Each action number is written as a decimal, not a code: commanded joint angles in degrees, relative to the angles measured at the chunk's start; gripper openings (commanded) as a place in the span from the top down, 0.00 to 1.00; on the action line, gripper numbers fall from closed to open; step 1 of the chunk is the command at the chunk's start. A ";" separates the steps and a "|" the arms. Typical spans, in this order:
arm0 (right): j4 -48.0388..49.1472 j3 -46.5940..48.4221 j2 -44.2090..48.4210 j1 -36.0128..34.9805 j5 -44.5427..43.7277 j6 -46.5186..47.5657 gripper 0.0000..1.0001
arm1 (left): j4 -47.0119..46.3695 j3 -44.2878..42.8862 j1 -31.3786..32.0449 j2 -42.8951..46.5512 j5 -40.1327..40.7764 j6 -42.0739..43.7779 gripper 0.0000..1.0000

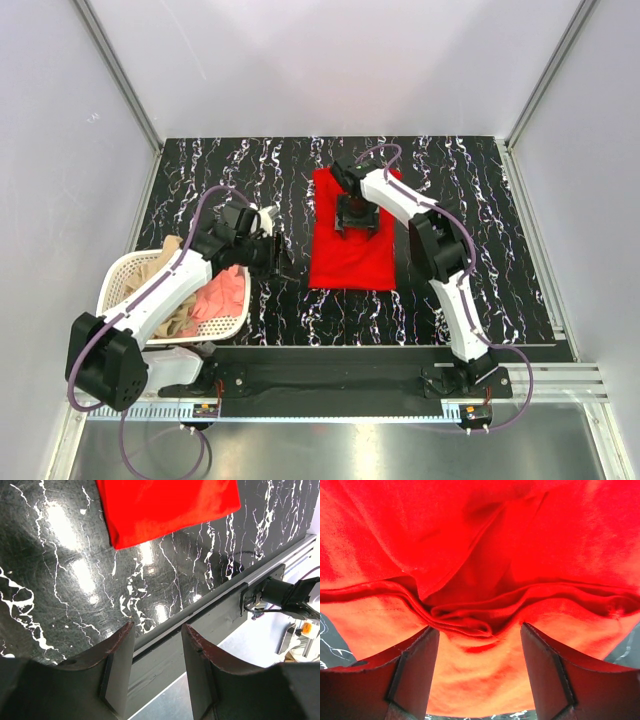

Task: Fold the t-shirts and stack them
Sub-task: Fold the tshirt

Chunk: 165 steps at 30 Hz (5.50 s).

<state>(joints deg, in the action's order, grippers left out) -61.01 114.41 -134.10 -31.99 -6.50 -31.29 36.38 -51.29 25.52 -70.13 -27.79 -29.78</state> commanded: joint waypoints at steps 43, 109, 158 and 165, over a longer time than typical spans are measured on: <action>15.58 -15.97 5.26 27.06 22.94 10.19 0.60 | -18.98 -40.65 -3.54 -59.95 -6.49 -18.47 0.61; 19.70 -57.19 41.37 26.98 33.57 6.95 0.27 | -16.95 -2.16 4.27 -17.23 -1.48 -13.89 0.33; 28.84 -66.42 39.54 27.50 32.07 -2.02 0.32 | -33.13 9.01 7.53 -30.86 7.40 -54.60 0.81; 30.78 -66.77 38.22 27.42 32.08 -4.22 0.35 | -33.39 9.19 7.53 -30.51 7.05 -53.72 0.90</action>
<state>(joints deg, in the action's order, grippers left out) -33.10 48.29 -94.61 -4.71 27.46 -34.72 1.76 -43.46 33.17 -99.50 -23.57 -85.30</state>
